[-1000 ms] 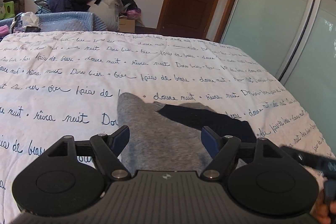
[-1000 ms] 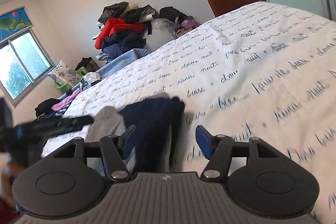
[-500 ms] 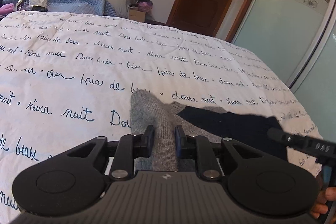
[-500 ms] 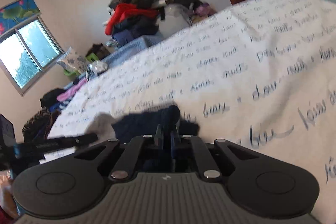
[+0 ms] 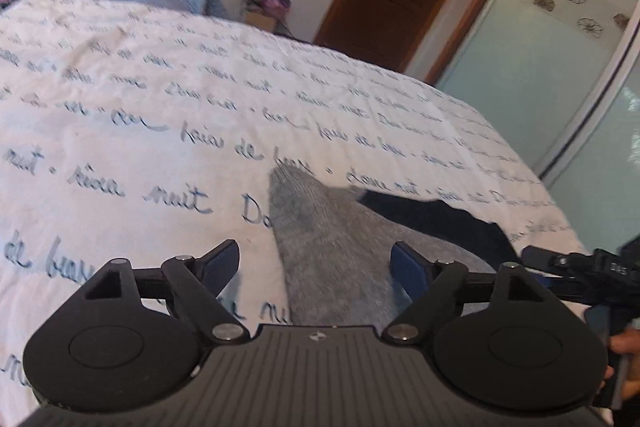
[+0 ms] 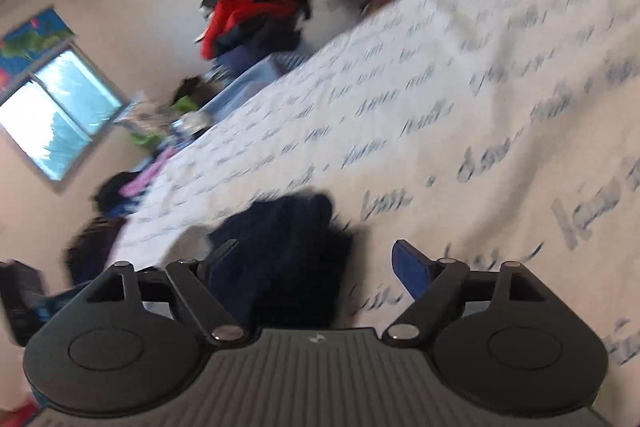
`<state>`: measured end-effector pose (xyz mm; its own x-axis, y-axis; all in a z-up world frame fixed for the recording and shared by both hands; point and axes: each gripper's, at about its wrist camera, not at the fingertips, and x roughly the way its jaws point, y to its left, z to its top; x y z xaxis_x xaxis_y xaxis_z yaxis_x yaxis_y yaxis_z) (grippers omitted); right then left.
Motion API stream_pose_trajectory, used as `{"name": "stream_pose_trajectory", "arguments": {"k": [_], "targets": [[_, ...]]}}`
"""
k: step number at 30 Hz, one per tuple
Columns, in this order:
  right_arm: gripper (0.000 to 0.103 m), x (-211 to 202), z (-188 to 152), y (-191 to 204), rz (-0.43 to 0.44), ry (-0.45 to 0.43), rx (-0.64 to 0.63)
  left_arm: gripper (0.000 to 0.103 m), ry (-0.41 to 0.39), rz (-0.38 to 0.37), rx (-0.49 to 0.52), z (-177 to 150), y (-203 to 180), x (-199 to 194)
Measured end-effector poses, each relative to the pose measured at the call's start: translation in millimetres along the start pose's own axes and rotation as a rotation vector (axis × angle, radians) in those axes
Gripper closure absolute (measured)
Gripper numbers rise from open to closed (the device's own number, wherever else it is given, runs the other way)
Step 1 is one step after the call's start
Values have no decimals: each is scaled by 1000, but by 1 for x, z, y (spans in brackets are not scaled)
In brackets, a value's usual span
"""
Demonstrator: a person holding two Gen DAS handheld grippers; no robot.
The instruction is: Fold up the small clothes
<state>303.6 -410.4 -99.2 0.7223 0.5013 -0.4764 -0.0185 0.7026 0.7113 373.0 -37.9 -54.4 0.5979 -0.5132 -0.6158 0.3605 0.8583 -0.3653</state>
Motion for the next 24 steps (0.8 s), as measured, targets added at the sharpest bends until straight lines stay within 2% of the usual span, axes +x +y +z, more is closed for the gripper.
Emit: {"name": "stream_pose_trajectory", "arguments": {"k": [4, 7, 9, 10, 11, 12, 13, 14, 18, 20, 24], "targets": [[20, 19, 3, -7, 97, 67, 13, 22, 65, -116, -92, -1, 8, 18], [20, 35, 10, -6, 153, 83, 29, 23, 71, -178, -148, -4, 10, 32], [21, 46, 16, -3, 173, 89, 32, 33, 45, -169, -154, -3, 9, 39], [21, 51, 19, -3, 187, 91, 39, 45, 40, -165, -152, -2, 10, 42], [31, 55, 22, -3, 195, 94, 46, 58, 40, -157, -154, -2, 10, 45], [56, 60, 23, -5, 190, 105, 53, 61, 42, -155, -155, -1, 11, 47], [69, 65, 23, -7, 188, 122, 63, 67, 40, -160, -154, -1, 12, 47], [76, 68, 22, -10, 193, 126, 63, 70, 34, -163, -144, -2, 12, 46], [80, 58, 14, -8, 223, 70, 19, 72, -4, -141, -45, -3, 2, 33], [80, 54, 17, -3, 194, 41, -16, 73, -25, -122, 17, 1, -6, 29], [80, 53, 28, 7, 154, -19, -59, 74, -52, -101, 67, 15, -17, 33]]}}
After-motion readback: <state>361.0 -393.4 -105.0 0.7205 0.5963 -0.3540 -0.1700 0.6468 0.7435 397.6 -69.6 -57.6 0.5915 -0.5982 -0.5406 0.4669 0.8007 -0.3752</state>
